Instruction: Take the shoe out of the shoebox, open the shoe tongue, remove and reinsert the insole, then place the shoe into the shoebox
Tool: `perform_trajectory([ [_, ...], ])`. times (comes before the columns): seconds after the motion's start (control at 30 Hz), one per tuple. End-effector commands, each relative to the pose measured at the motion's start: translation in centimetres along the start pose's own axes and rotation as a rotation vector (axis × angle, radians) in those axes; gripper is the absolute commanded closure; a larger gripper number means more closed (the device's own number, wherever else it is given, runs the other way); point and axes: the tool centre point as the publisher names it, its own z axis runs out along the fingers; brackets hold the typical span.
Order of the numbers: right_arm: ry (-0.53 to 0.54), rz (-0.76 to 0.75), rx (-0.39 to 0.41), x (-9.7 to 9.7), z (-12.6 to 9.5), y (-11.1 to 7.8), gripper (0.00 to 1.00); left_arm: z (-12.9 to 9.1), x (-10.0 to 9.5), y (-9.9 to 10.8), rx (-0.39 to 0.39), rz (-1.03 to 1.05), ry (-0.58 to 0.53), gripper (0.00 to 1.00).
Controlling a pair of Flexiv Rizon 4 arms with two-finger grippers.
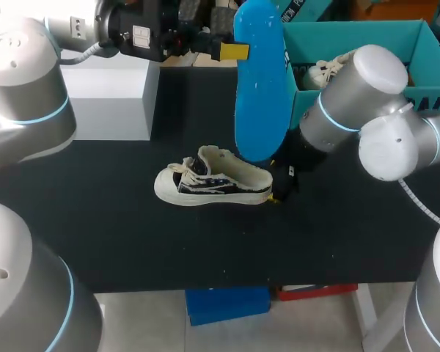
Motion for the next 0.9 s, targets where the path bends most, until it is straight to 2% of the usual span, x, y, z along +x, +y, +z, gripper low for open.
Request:
perform_trajectory([
  [0.03,0.002,-0.001,0.297,-0.3,-0.3,0.7,0.0,0.1,0.0,0.1,0.002,0.001,-0.003,1.0],
  [0.53,0.029,-0.005,0.347,-0.6,-0.1,2.1,0.0,0.1,0.0,0.1,0.002,0.001,-0.003,1.0],
  [0.9,0.039,-0.019,0.338,-0.5,0.3,2.5,0.0,0.1,0.0,0.1,0.002,0.001,-0.003,1.0],
])
